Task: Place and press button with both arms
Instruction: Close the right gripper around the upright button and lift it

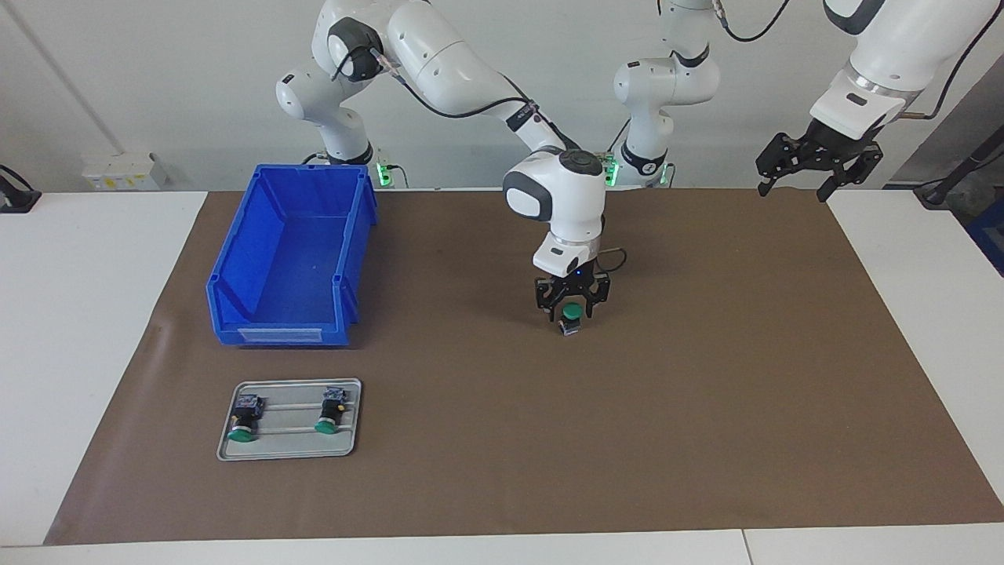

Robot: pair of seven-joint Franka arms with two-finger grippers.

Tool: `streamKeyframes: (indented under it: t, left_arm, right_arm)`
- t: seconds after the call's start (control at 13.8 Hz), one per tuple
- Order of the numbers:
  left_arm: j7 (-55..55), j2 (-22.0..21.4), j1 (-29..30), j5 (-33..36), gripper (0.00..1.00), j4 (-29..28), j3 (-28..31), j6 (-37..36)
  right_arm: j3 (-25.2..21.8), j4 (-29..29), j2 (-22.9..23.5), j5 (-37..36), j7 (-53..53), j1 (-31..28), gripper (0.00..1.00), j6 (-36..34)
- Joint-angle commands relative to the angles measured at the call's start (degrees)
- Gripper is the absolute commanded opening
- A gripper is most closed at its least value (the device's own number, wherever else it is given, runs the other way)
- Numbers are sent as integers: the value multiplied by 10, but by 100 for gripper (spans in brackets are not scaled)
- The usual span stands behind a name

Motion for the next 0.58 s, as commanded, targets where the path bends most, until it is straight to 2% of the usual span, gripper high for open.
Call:
streamKeyframes:
  t: [0.0,0.22,0.29,0.43,0.51]
  left_arm:
    - [-3,-10,8,-2,100,-10,-5,-1]
    - [-3,-10,7,-2,100,-10,-5,-2]
    - [-3,-10,7,-2,100,-10,-5,-2]
    - [-3,-10,7,-1,100,-10,-5,-2]
    - [-3,-10,7,-2,100,-10,-5,-1]
  right_arm:
    - [-1,-6,-4,-12,0,-2,80,12]
    - [-1,-7,-3,-12,1,-1,80,22]
    - [-1,-7,-3,-12,2,-1,74,22]
    - [-1,-7,-3,-13,1,-1,48,21]
    - [-1,-7,-3,-14,0,-1,29,21]
